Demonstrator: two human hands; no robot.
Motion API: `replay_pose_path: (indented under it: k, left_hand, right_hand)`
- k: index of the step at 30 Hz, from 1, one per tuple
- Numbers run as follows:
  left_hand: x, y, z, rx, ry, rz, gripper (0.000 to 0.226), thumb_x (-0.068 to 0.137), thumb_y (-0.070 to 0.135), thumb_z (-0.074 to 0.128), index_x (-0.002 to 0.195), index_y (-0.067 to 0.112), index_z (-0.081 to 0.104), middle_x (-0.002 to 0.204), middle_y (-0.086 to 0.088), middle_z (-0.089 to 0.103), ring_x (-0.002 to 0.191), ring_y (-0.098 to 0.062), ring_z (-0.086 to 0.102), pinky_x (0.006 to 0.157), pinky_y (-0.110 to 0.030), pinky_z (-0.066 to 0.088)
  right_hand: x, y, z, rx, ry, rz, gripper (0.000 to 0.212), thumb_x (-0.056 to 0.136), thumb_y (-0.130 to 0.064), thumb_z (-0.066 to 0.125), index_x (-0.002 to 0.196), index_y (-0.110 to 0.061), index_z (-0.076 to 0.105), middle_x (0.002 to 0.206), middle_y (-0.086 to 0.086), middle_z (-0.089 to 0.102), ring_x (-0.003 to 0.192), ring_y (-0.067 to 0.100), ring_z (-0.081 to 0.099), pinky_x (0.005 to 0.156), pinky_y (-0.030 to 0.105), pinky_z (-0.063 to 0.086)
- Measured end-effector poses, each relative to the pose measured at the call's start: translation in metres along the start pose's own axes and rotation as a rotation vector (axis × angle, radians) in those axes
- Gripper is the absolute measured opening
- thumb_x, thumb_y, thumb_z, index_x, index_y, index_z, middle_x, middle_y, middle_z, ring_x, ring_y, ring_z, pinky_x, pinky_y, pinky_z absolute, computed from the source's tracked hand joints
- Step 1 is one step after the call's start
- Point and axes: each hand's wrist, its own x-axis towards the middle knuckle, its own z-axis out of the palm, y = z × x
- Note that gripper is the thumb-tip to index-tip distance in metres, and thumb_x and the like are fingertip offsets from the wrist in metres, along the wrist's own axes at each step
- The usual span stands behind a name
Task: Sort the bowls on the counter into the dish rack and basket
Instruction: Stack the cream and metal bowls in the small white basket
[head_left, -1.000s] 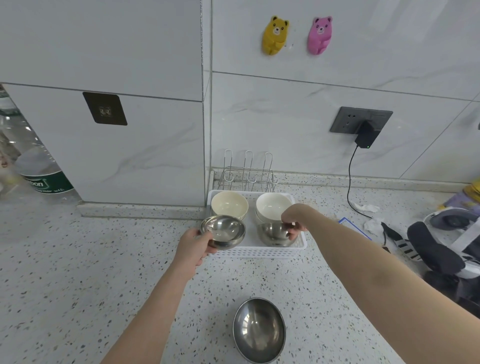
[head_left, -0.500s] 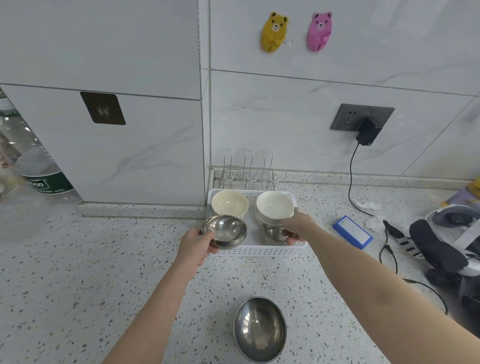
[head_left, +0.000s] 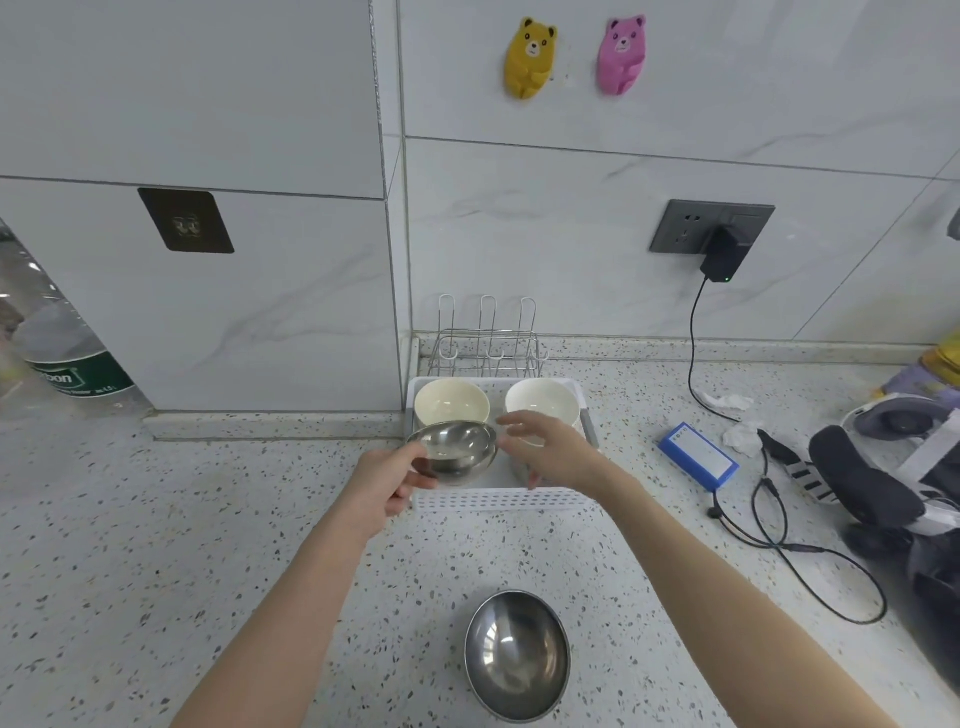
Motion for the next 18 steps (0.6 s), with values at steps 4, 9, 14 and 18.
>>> replay_pose_path:
  k: [4,9,14,18]
  left_hand:
    - [0.003,0.004,-0.003,0.006,-0.075,-0.048,0.02,0.09,0.015,0.062,0.097,-0.003,0.066,0.066,-0.013,0.072,0.035,-0.006,0.034,0.03,-0.016,0.023]
    - [0.008,0.004,-0.006,0.008,-0.115,-0.081,0.018,0.09,0.018,0.062,0.094,0.001,0.067,0.067,-0.012,0.072,0.035,-0.006,0.033,0.029,-0.016,0.023]
    - [0.005,0.009,0.0,0.225,-0.043,-0.06,0.031,0.093,0.041,0.059,0.102,0.013,0.066,0.076,-0.007,0.076,0.037,-0.007,0.032,0.032,-0.017,0.021]
    - [0.003,0.011,0.006,0.315,0.023,0.096,0.033,0.094,0.051,0.055,0.113,0.026,0.05,0.097,-0.009,0.071,0.04,-0.002,0.043,0.03,-0.016,0.025]
  right_hand:
    - [-0.002,0.008,0.012,0.068,-0.074,-0.021,0.023,0.09,-0.046,0.06,0.111,-0.037,0.065,0.111,-0.022,0.066,0.06,0.021,0.072,0.063,0.019,0.048]
    - [0.0,0.012,0.014,0.074,-0.069,-0.001,0.008,0.09,-0.045,0.061,0.093,-0.04,0.065,0.102,-0.021,0.07,0.061,0.021,0.073,0.059,0.022,0.041]
    - [0.005,0.015,0.014,0.042,-0.013,-0.001,0.011,0.09,-0.044,0.06,0.082,-0.039,0.065,0.096,-0.024,0.072,0.053,0.02,0.07,0.055,0.02,0.045]
    - [0.013,0.018,0.01,0.03,-0.01,0.022,0.015,0.091,-0.044,0.06,0.08,-0.036,0.066,0.091,-0.019,0.074,0.046,0.013,0.063,0.059,0.029,0.054]
